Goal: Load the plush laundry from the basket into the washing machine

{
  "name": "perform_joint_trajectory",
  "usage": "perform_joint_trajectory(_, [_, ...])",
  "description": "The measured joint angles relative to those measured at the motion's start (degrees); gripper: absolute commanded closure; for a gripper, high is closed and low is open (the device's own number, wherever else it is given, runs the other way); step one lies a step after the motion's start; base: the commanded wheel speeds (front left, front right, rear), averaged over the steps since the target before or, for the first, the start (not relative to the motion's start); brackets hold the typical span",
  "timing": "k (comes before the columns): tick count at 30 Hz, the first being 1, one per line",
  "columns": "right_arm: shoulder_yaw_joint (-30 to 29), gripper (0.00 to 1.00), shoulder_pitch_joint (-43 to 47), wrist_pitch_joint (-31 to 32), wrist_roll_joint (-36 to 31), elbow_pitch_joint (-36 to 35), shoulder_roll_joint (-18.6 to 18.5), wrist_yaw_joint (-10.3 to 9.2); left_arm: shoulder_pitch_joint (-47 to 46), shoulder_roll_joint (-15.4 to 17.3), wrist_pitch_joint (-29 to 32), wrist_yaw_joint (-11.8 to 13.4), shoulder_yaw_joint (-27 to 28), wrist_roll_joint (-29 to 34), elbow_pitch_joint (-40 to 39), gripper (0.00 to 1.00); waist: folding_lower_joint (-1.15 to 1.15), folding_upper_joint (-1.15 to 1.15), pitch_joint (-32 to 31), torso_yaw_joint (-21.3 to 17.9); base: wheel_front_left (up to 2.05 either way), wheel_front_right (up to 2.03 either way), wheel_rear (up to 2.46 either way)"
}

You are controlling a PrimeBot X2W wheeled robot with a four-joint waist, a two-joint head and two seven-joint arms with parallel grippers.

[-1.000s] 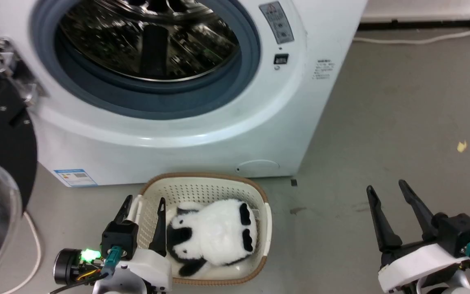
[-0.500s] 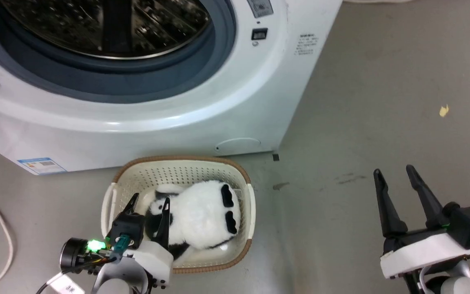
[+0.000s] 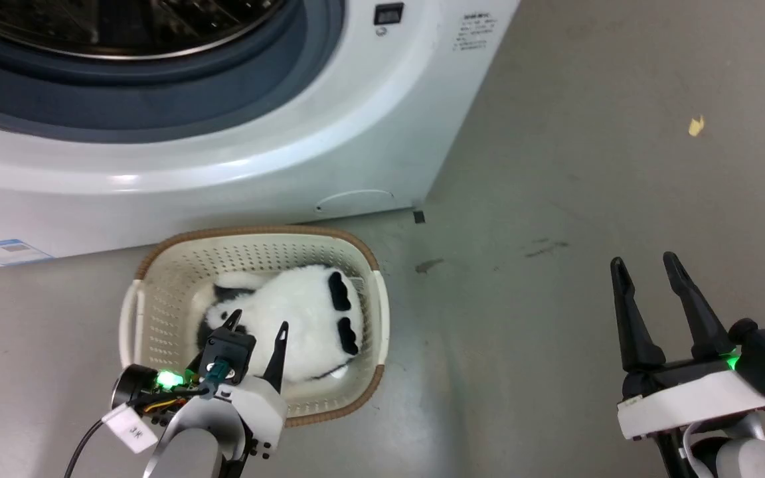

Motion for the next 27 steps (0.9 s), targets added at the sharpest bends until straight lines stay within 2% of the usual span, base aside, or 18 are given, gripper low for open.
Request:
perform_joint_trajectory(12, [0.6, 0.0, -1.7, -1.4, 2.1, -0.2, 0.0, 0.0, -6.9, 2.3, 1.1, -0.7, -2.2, -0.3, 10.9, 0.0, 0.0, 0.0, 5.3, -2.8, 0.0, 0.0, 0.0])
perform_joint_trajectory(16, [0.7, 0.0, -2.2, -2.0, 3.4, -0.4, 0.0, 0.0, -10.1, 3.2, 2.5, 1.8, -2.0, -0.8, 14.7, 0.0, 0.0, 0.0, 7.4, -3.6, 0.0, 0.0, 0.0])
perform_joint_trajectory(20, [0.9, 0.0, -2.7, -2.5, 3.7, -0.4, 0.0, 0.0, -13.1, 3.6, 2.7, 1.8, -2.8, -0.9, 17.7, 0.0, 0.0, 0.0, 9.3, -4.6, 0.0, 0.0, 0.0])
perform_joint_trajectory(27, [1.4, 0.0, -4.4, -3.3, 6.1, -0.4, 0.0, 0.0, -18.4, 4.2, 5.9, -0.2, -4.6, -1.4, 24.0, 0.0, 0.0, 0.0, 12.7, -6.6, 0.0, 0.0, 0.0])
